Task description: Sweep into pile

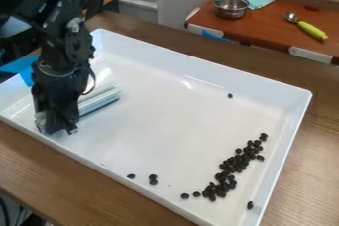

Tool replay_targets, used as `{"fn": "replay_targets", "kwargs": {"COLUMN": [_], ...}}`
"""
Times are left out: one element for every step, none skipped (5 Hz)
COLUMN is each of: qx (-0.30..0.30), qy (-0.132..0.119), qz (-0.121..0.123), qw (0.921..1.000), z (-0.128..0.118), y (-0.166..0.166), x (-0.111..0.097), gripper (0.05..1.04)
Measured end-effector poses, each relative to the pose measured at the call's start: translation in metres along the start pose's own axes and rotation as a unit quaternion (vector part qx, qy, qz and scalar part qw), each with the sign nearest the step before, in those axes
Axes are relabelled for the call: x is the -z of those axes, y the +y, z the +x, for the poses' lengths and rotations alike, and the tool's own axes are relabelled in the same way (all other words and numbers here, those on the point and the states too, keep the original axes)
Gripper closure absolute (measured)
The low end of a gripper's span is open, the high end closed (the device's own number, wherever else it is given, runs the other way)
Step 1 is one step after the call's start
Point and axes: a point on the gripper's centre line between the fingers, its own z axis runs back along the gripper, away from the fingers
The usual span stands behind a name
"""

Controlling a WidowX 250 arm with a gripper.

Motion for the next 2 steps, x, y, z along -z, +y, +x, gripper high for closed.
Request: {"fn": "replay_targets", "kwargs": {"qx": [0.001,0.000], "qy": [-0.001,0.003], "qz": [0.001,-0.012], "qw": [1.0000,0.9999], "z": [0.001,0.000], "y": [-0.008,-0.021], "x": [0.001,-0.002], "gripper": [0.704,0.704]}}
